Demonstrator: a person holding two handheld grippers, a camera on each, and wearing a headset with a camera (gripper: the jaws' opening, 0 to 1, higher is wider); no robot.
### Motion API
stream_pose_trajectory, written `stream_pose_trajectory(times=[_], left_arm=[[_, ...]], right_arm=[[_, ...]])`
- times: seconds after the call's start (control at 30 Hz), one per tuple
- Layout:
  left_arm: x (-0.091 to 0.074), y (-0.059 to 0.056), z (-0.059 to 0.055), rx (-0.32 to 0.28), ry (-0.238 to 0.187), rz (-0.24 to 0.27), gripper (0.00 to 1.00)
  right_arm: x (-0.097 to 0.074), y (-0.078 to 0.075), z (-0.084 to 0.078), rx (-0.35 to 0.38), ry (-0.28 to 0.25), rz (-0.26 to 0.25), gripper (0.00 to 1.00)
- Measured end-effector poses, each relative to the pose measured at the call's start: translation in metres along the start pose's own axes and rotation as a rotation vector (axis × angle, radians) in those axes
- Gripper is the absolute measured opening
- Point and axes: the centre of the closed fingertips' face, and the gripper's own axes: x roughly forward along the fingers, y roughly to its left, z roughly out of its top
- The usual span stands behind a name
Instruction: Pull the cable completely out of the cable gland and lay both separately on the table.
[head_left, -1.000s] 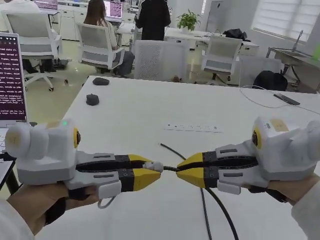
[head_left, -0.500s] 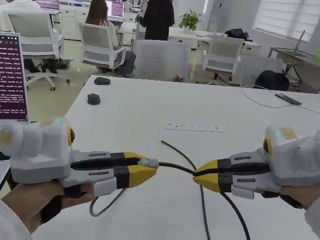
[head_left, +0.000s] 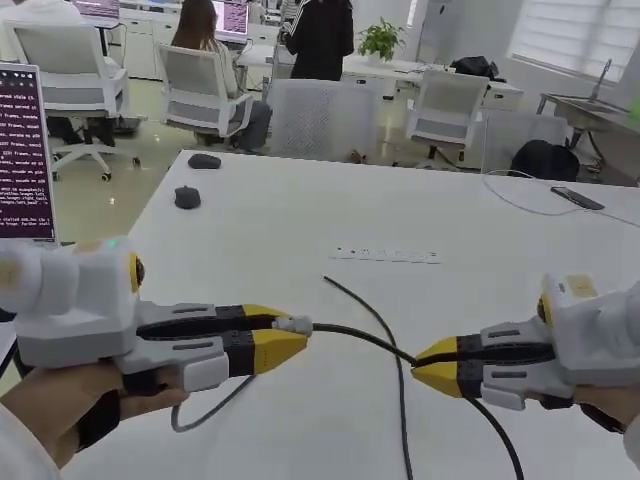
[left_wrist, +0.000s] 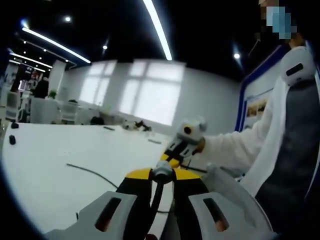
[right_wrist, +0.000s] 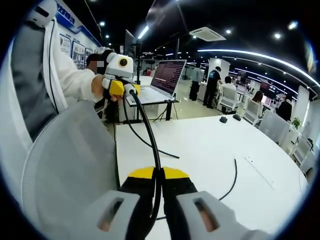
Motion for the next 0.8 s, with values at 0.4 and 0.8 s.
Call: stream_pose_trajectory(times=[0.4,0.8], left_arm=[[0.005,-0.001,0.002,0.014,0.013,-0.001,0.16],[0.019,-0.003,-0.003,0.011,0.037,-0.018,0.16]], right_arm=[[-0.005,-0.004,0.005,0.022,0.02,-0.029,0.05],[0.007,0.015,0.072,-0.151,-0.048,0.021,0.18]])
